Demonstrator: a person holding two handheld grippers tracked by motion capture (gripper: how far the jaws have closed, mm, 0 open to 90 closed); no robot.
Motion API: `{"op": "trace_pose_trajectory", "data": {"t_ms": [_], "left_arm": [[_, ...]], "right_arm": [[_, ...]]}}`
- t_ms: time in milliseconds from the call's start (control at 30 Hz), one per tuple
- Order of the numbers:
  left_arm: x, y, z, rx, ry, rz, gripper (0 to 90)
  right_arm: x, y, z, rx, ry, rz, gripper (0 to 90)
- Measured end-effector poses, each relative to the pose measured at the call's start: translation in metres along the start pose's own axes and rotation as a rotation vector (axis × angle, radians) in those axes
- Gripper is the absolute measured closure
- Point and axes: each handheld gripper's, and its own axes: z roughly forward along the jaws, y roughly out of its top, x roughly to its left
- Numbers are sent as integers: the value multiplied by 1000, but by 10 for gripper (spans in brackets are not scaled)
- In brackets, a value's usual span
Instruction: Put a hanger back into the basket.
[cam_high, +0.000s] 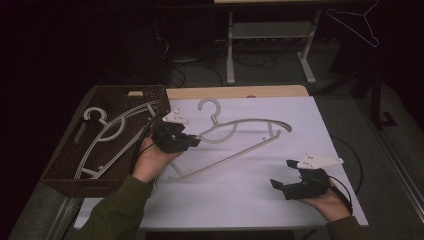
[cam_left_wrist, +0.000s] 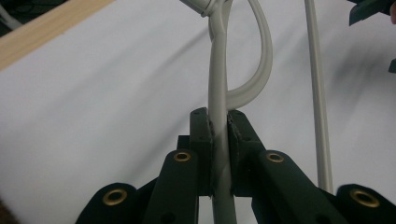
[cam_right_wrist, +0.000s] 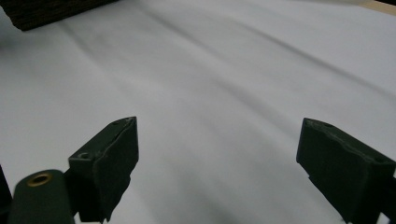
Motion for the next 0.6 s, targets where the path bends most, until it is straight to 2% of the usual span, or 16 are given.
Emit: {"op": "trace_pose_trajectory", "data": {"t_ms": [267, 600], "left_arm": [[18, -7, -33, -41, 20, -47, 827], [47, -21, -76, -86, 91, -103, 827]], "right_arm": [[0, -1, 2, -1, -5, 6, 115], [-3, -3, 4, -5, -13, 8, 115]]}}
